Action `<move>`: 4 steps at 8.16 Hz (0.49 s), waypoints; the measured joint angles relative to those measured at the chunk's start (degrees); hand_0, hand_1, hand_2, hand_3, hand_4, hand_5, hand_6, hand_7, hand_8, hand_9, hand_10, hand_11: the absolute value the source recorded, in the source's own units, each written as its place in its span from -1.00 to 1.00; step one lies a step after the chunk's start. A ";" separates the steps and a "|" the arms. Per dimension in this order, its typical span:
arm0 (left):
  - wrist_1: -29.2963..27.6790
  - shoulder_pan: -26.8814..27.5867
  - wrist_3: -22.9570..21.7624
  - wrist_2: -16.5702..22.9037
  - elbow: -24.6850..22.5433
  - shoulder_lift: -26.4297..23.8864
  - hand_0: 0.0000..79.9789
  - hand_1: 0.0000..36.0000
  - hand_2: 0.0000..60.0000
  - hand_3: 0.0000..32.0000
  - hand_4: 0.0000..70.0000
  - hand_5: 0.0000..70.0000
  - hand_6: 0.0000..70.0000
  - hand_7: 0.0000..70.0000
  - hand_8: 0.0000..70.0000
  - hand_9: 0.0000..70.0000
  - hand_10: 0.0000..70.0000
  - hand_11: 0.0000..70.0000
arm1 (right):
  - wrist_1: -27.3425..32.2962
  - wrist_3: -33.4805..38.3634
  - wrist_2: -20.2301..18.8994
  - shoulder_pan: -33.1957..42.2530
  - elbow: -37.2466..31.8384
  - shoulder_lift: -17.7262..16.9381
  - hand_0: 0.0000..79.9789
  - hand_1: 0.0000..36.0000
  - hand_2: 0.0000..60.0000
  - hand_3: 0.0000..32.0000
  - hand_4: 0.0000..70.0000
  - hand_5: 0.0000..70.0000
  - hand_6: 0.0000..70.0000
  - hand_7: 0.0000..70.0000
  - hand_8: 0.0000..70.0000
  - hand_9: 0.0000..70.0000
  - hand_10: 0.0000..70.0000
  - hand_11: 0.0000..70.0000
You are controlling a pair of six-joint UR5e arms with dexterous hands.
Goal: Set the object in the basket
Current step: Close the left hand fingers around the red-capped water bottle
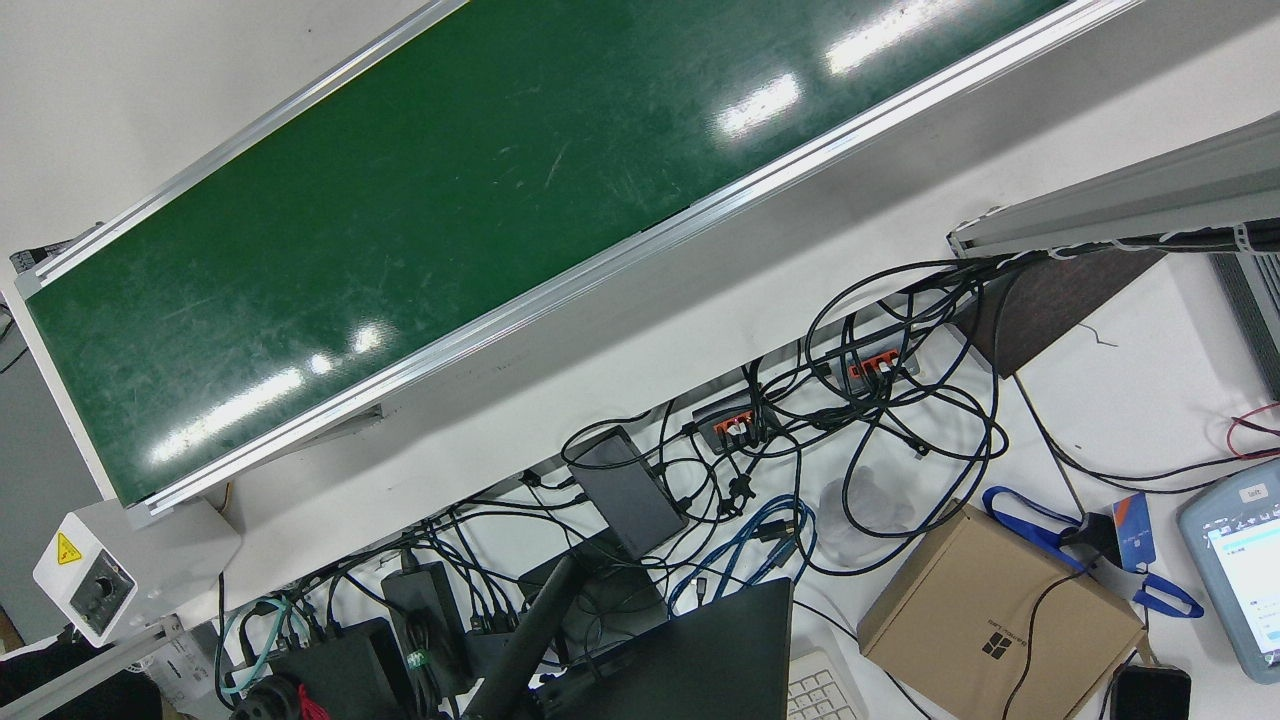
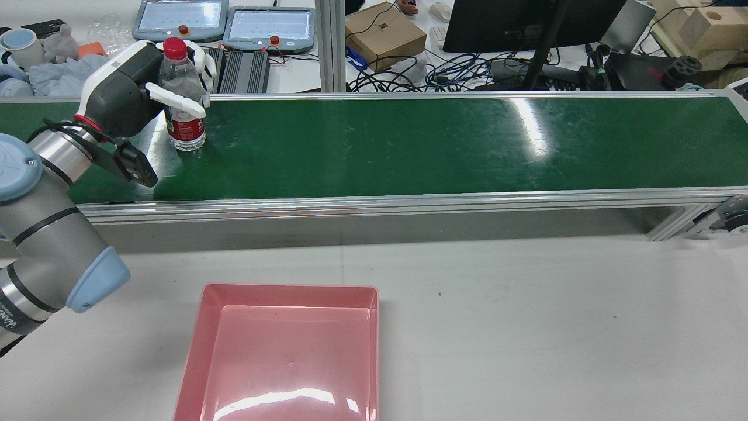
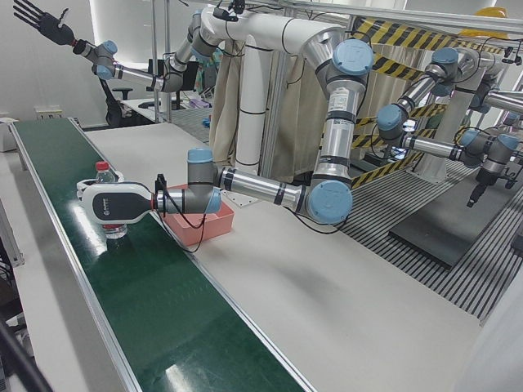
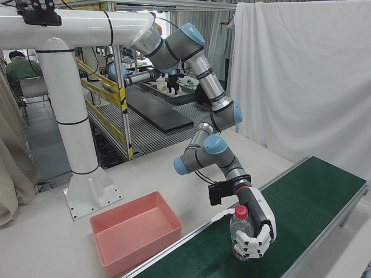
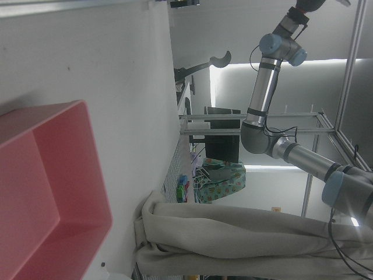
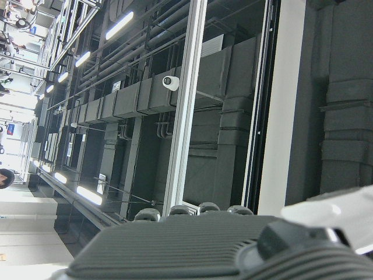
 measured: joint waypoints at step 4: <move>4.93 -0.31 0.08 0.33 -4.51 -1.45 0.44 -0.16 -0.28 -1.00 0.13 0.52 0.61 0.37 0.57 0.70 0.73 1.00 | 0.00 0.00 0.02 0.02 0.00 0.00 -1.00 -1.00 -1.00 -1.00 -1.00 -1.00 -1.00 -1.00 -1.00 -1.00 -1.00 -1.00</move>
